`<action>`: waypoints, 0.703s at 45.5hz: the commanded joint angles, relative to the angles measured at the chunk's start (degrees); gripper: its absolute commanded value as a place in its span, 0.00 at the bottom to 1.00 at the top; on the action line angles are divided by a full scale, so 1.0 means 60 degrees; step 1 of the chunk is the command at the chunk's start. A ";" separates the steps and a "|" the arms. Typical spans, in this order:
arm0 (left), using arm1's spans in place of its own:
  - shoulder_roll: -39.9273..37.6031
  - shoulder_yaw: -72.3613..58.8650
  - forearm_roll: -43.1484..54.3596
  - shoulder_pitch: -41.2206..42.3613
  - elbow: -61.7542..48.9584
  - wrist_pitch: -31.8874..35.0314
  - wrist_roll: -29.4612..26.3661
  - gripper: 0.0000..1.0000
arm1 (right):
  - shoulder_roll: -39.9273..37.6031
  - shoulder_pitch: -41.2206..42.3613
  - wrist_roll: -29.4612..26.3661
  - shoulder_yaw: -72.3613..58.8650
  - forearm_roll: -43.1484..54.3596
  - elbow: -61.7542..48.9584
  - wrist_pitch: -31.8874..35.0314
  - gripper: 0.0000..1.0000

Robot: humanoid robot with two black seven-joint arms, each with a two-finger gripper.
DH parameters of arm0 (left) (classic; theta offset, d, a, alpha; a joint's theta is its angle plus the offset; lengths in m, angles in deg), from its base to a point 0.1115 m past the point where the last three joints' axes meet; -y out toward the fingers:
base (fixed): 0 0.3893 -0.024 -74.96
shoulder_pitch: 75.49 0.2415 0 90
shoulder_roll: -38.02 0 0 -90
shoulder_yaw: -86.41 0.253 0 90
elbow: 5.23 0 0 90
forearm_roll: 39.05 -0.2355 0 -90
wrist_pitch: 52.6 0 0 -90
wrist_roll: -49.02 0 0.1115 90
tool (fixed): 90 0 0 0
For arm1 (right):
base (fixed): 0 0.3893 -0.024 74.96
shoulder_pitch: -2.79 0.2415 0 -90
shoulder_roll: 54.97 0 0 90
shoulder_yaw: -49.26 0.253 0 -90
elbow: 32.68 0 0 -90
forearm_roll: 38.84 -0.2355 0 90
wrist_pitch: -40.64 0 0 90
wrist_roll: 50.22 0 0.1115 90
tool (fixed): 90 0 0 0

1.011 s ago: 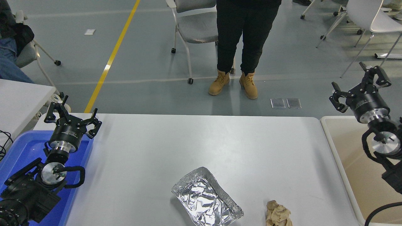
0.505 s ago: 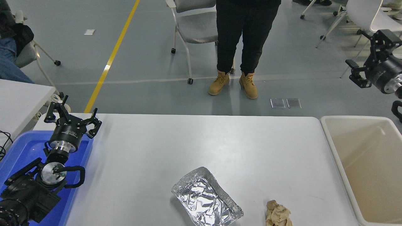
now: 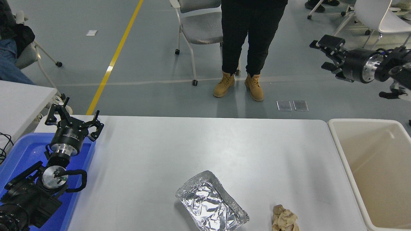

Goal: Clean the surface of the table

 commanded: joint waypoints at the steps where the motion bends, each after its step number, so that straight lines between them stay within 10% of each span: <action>1: 0.0000 0.0000 0.0000 0.0000 0.0006 -0.0009 0.0010 1.00 | 0.1545 0.0847 0.0004 -0.0980 0.2134 0.0235 0.0028 0.98; 32: 0.0000 0.0000 0.0000 0.0000 0.0006 0.0005 -0.0005 1.00 | 0.4287 0.1712 0.0458 -0.4319 0.4729 0.3836 0.0072 0.98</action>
